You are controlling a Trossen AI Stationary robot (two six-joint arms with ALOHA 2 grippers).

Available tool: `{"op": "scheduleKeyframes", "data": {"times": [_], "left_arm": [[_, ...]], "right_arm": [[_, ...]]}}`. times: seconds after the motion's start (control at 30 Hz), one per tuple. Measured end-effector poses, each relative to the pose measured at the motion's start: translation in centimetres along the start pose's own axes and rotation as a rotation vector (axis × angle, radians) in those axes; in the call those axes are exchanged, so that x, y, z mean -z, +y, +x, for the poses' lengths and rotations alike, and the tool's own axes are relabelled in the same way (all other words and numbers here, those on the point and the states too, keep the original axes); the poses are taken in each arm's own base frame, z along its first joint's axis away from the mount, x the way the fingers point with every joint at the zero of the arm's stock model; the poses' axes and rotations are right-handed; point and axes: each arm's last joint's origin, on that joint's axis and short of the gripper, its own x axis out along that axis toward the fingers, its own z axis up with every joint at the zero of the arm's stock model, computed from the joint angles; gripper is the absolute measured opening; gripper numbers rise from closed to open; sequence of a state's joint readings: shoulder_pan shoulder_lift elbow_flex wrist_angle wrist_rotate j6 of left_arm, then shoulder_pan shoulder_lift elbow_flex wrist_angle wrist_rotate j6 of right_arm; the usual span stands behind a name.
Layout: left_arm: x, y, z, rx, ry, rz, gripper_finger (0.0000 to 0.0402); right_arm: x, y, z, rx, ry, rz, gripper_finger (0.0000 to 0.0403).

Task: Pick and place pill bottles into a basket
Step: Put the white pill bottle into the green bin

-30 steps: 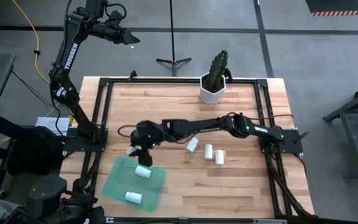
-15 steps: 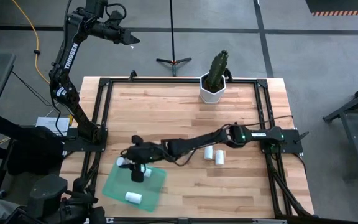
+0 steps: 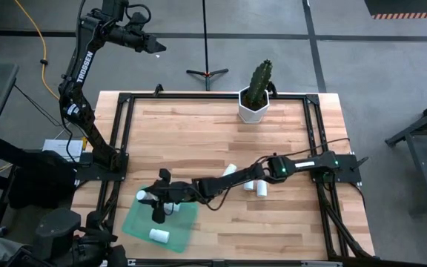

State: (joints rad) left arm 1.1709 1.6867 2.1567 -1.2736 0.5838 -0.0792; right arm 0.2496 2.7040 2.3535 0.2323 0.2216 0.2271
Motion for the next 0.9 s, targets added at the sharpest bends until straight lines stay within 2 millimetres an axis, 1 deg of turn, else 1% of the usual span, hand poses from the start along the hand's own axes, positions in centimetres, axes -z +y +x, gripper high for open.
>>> {"op": "scheduleKeyframes", "data": {"times": [0.3, 0.77, 0.9], "left_arm": [[-0.15, -0.01, 0.0, 0.0, -0.014, 0.009, 0.0262], [-0.22, -0.01, 0.0, 0.0, -0.02, 0.013, 0.0262], [-0.21, -0.01, 0.0, 0.0, -0.02, 0.012, 0.0262]], "right_arm": [[0.44, 0.41, 0.0, 0.008, -0.006, -0.004, 0.0145], [0.63, 0.21, 0.06, -0.034, 0.029, 0.022, 0.0148], [0.74, 0.0, 0.1, -0.041, 0.048, 0.02, 0.0157]]}}
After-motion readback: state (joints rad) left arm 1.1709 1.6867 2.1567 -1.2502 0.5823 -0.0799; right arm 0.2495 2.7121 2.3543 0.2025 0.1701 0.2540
